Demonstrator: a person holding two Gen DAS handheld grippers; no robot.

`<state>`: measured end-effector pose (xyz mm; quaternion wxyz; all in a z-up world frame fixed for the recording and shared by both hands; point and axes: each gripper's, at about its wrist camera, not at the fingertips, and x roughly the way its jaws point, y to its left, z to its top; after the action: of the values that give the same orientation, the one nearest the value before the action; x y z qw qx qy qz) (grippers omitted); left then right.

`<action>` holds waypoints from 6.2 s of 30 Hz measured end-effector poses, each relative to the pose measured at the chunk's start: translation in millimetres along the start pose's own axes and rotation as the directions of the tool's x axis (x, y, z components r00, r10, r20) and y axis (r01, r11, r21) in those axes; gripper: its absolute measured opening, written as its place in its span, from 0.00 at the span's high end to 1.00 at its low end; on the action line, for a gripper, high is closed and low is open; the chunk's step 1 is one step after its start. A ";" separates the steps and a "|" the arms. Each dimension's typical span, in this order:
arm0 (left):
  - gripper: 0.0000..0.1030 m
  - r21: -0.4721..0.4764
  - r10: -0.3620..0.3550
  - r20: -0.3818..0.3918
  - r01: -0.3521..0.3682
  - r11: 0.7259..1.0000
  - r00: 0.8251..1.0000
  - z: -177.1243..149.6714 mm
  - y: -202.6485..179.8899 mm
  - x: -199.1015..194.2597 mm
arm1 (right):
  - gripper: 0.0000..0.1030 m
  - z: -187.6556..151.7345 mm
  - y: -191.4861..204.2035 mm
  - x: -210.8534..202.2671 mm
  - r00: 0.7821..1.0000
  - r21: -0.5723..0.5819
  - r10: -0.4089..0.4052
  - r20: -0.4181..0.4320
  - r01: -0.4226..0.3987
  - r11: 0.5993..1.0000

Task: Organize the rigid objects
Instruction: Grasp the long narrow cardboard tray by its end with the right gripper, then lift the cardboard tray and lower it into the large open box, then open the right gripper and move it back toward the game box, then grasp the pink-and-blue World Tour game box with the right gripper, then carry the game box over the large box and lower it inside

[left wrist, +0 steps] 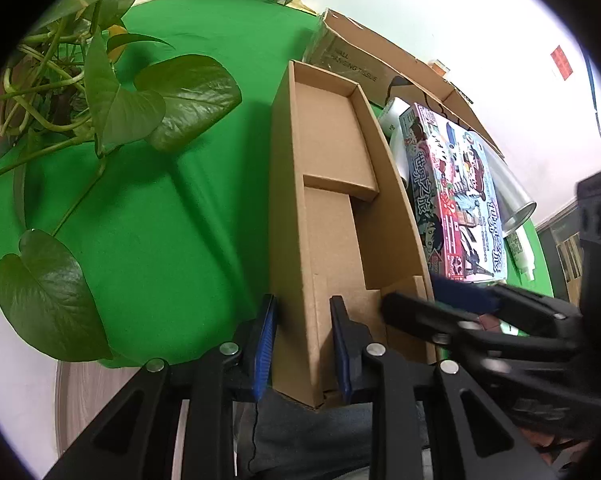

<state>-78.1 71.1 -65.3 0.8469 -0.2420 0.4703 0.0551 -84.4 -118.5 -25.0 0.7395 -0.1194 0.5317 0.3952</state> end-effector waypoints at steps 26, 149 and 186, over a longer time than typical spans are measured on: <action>0.77 0.313 -0.065 0.379 -0.062 0.948 0.923 175.7 -144.9 -90.4 | 0.76 123.8 -57.8 -199.9 0.877 0.001 -0.047 0.479 0.053 0.999; 0.31 0.315 -0.230 0.084 0.193 0.929 0.970 145.6 -172.7 30.0 | 0.22 99.8 -146.0 -77.5 0.936 0.034 -0.131 0.327 0.127 0.991; 0.31 0.356 -0.143 0.109 0.096 0.930 0.984 338.5 -193.9 97.3 | 0.24 365.8 -242.7 -49.9 0.955 0.071 -0.050 0.292 0.030 0.997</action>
<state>298.4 44.3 73.2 0.9076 -0.1118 0.3994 -0.0649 335.3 -83.0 108.4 0.8215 -0.0456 0.4264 0.3757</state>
